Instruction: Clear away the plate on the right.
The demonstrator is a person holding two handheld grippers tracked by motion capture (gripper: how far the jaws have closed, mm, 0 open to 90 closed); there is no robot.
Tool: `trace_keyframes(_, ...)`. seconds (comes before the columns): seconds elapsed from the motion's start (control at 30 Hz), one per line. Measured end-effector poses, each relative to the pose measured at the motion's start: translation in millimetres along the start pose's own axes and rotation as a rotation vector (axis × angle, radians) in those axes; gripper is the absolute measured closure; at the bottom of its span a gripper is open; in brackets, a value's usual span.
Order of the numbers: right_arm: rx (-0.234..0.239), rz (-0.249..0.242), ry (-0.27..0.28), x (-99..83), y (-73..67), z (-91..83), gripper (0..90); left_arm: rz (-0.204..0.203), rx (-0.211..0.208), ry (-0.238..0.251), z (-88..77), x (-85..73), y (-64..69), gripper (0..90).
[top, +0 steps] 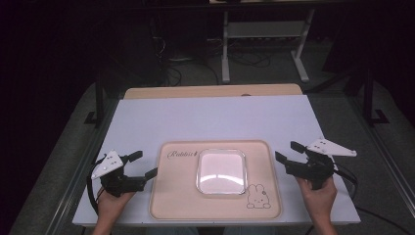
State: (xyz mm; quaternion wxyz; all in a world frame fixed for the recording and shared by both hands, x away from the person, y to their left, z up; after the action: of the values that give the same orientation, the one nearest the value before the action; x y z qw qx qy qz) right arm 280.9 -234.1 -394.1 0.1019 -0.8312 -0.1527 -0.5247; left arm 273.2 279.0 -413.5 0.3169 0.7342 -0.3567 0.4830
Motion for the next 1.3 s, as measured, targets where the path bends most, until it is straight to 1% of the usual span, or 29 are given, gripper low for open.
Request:
trace_keyframes(0.13,-0.021,-0.029,0.042,2.2,5.5,-6.0,25.0,0.003,-0.004,-0.006,2.2,0.1,0.5,14.6)
trace_keyframes(0.23,-0.032,-0.027,0.088,4.0,11.5,-11.8,20.0,0.003,-0.009,-0.005,3.9,0.2,1.3,14.6)
trace_keyframes(0.3,-0.042,-0.029,0.094,4.2,13.9,-13.1,18.2,0.003,-0.011,-0.008,4.8,0.2,1.9,14.6)
trace_keyframes(0.37,-0.051,-0.025,0.094,3.0,16.2,-14.1,18.2,0.002,-0.009,-0.008,5.6,0.6,2.7,14.6)
trace_keyframes(0.43,-0.045,-0.011,0.092,1.3,17.4,-13.9,18.8,0.004,-0.012,-0.008,5.3,1.0,2.9,14.6)
trace_keyframes(0.6,-0.068,-0.033,0.079,-2.2,13.7,-13.4,16.9,0.000,-0.019,0.006,4.3,2.1,4.5,14.6)
trace_keyframes(0.77,-0.079,-0.034,0.073,-4.0,11.9,-14.3,14.5,0.000,-0.024,0.016,3.2,3.0,5.2,14.6)
trace_keyframes(0.87,-0.086,-0.043,0.067,-5.7,10.2,-14.6,14.3,-0.010,-0.026,0.028,1.5,3.6,4.9,14.6)
trace_keyframes(0.97,-0.086,-0.049,0.064,-6.6,8.7,-13.7,14.2,-0.017,-0.027,0.033,-0.1,3.5,3.8,14.6)
trace_keyframes(1.17,-0.078,-0.043,0.058,-7.6,6.4,-12.9,14.3,-0.020,-0.031,0.039,-0.7,3.6,2.8,14.6)
trace_keyframes(1.3,-0.072,-0.046,0.041,-8.3,5.9,-10.9,14.5,-0.019,-0.032,0.038,0.3,3.7,3.0,14.6)
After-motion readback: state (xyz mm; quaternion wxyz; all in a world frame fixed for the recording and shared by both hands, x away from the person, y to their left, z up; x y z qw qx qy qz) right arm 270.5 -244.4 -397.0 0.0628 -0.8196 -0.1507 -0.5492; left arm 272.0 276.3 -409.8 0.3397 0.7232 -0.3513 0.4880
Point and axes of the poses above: each handheld gripper's, and its own axes: z roughly forward along the jaws, x roughly out of its top, y roughly to its right, the point moved 2 cm from there along z, roughly forward along the jaws, and after that the axes turned 12 degrees about -x, right-handed, at the moved point
